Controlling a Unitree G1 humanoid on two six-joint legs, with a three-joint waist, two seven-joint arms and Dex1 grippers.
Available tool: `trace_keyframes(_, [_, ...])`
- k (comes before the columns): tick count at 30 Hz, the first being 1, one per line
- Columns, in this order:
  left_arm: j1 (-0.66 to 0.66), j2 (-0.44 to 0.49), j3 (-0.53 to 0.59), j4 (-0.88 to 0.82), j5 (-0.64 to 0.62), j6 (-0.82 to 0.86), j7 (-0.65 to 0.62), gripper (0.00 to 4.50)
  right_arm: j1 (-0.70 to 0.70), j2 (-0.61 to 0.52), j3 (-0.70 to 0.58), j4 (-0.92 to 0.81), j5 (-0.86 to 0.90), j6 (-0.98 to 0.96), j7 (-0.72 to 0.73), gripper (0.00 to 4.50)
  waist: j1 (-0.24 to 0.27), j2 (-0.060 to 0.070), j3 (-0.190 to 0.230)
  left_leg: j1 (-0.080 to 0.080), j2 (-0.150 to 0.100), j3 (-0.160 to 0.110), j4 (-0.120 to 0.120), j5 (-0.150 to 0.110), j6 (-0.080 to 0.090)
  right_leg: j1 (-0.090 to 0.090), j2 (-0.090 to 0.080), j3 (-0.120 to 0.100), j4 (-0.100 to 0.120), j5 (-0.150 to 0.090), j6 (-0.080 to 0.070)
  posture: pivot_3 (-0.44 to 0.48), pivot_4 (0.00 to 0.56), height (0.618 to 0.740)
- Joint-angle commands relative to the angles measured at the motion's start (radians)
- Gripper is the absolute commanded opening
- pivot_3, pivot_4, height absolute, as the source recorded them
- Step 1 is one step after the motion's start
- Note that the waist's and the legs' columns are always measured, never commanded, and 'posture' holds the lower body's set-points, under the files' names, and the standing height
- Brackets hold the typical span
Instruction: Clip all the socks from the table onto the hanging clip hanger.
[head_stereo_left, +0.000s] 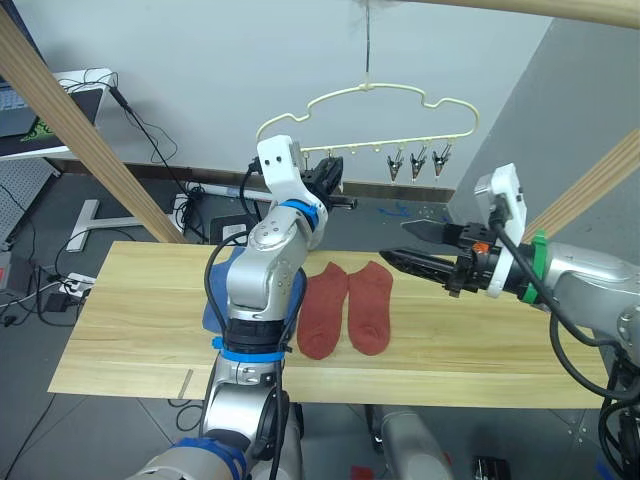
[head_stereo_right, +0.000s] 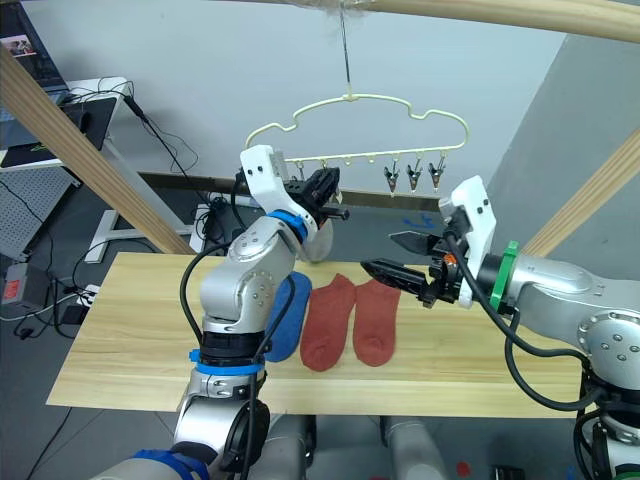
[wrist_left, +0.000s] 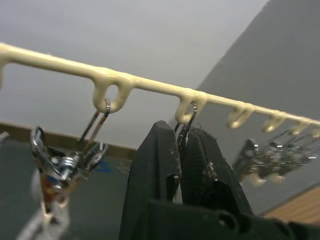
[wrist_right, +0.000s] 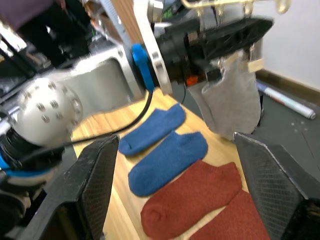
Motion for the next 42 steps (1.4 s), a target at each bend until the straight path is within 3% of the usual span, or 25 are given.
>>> trace_keyframes(1, [-0.038, 0.008, 0.038, -0.098, -0.102, 0.069, -0.022, 0.11, -0.014, -0.007, 0.040, -0.019, -0.042, 0.032, -0.041, 3.80, 0.000, 0.000, 0.001, 0.000, 0.000, 0.000, 0.000, 0.000, 0.000, 0.000, 0.000, 0.000, 0.000, 0.000, 0.000, -0.104, 0.306, 0.740])
trace_keyframes(6, [-0.046, 0.020, 0.073, -0.145, -0.182, 0.153, -0.005, 0.11, -0.011, 0.032, 0.125, 0.024, -0.166, 0.087, -0.124, 3.80, 0.002, 0.000, 0.002, -0.001, 0.000, 0.000, 0.000, 0.000, 0.000, -0.001, 0.000, 0.000, 0.000, 0.000, 0.000, -0.104, 0.306, 0.740])
trace_keyframes(9, [-0.054, 0.027, 0.094, -0.156, -0.220, 0.192, 0.006, 0.11, -0.015, 0.102, 0.153, 0.082, -0.212, 0.141, -0.211, 4.42, 0.001, 0.000, 0.003, -0.001, 0.000, 0.000, 0.000, 0.000, 0.000, -0.001, 0.000, 0.000, 0.000, 0.000, 0.000, -0.102, 0.309, 0.740])
trace_keyframes(15, [-0.083, 0.038, 0.141, -0.142, -0.290, 0.241, 0.027, 0.11, -0.039, 0.248, 0.261, 0.186, -0.409, 0.223, -0.318, 4.47, 0.000, 0.001, 0.004, -0.001, 0.001, 0.000, 0.000, 0.000, 0.000, -0.003, 0.000, 0.000, 0.001, 0.000, 0.000, -0.101, 0.312, 0.740])
trace_keyframes(22, [-0.097, 0.059, 0.145, -0.122, -0.312, 0.254, 0.032, 0.11, -0.100, 0.371, 0.391, 0.374, -0.687, 0.105, -0.283, 4.47, -0.001, 0.001, 0.006, -0.002, 0.001, 0.000, -0.001, 0.000, 0.000, -0.003, 0.000, 0.000, 0.000, 0.000, 0.000, -0.091, 0.316, 0.740])
trace_keyframes(28, [-0.096, 0.063, 0.134, -0.123, -0.314, 0.258, 0.036, 0.11, -0.142, 0.445, 0.430, 0.527, -0.857, 0.002, -0.216, 4.47, 0.002, 0.001, 0.006, -0.002, 0.001, 0.000, -0.002, 0.000, 0.000, -0.004, 0.000, 0.000, 0.000, 0.000, 0.000, -0.077, 0.317, 0.740])
trace_keyframes(42, [-0.089, 0.072, 0.118, -0.142, -0.328, 0.277, 0.058, 0.11, -0.129, 0.587, 0.431, 0.718, -1.083, -0.114, -0.130, 4.47, 0.002, 0.001, 0.007, -0.002, 0.001, 0.000, -0.003, 0.000, 0.000, -0.004, 0.000, -0.001, 0.001, 0.000, 0.000, -0.050, 0.327, 0.740])
